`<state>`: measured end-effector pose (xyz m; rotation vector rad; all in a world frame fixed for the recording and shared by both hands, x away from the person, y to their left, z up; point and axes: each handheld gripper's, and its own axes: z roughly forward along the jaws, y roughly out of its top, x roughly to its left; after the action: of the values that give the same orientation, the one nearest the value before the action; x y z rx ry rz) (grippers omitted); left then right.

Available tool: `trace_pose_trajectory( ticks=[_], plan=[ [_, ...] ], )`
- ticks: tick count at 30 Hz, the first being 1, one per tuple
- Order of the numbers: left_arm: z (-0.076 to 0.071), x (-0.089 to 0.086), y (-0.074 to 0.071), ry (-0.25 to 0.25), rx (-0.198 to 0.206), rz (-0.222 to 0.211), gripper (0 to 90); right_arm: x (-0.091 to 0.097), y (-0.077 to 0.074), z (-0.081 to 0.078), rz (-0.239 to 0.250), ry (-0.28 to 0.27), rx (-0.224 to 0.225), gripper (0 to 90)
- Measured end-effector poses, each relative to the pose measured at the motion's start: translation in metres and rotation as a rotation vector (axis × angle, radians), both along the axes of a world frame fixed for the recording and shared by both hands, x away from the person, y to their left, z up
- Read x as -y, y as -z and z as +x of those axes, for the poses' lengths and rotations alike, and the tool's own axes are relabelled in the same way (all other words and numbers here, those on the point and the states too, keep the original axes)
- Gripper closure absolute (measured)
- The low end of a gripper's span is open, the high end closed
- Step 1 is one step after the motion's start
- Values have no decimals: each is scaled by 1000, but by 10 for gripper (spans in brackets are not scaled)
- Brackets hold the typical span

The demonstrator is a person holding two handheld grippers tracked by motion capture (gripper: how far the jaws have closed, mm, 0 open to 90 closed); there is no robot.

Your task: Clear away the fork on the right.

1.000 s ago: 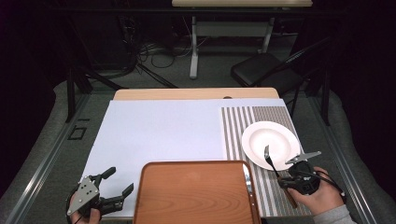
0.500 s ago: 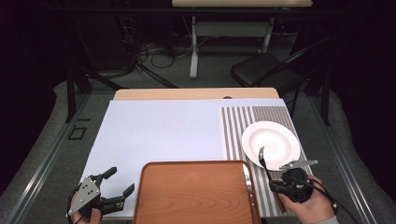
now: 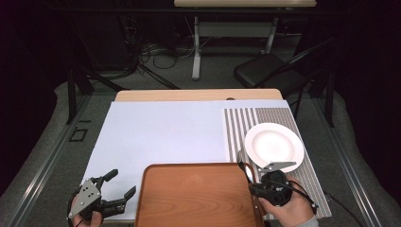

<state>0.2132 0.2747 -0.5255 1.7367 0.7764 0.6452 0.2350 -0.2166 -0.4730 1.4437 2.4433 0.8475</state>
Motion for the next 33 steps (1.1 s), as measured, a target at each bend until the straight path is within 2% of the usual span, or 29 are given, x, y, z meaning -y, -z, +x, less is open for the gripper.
trace_pose_trajectory(
  ticks=[4, 5, 13, 23, 25, 26, 28, 31, 32, 33],
  plan=[
    [-1, -1, 0, 1, 2, 3, 157, -14, 4, 1, 7, -27, -1, 774],
    [-1, -1, 0, 1, 2, 1, 157, -16, 4, 1, 1, -35, -13, 774],
    [-1, -1, 0, 3, 2, -2, 157, -25, 12, 1, 2, -53, -38, 774],
    [-1, -2, -1, 1, 2, -1, 157, -32, 22, 2, -3, -56, -89, 774],
    [-1, -2, 0, -1, 1, -1, 157, -32, 25, 3, -3, -55, -111, 774],
    [-1, -2, 0, -1, 1, -2, 157, -33, 27, 3, 5, -43, -107, 773],
    [-1, -2, 0, -2, 1, -3, 157, -32, 30, 5, -11, -32, -139, 773],
    [-1, -2, 0, -2, 1, -2, 157, -32, 35, 6, 7, -14, -155, 773],
    [-1, -2, 0, -3, 2, -2, 157, -32, 37, 7, 25, -8, -148, 773],
    [-1, -2, 0, -4, 1, -3, 157, -31, 38, 8, 13, -15, -155, 772]
  ],
)
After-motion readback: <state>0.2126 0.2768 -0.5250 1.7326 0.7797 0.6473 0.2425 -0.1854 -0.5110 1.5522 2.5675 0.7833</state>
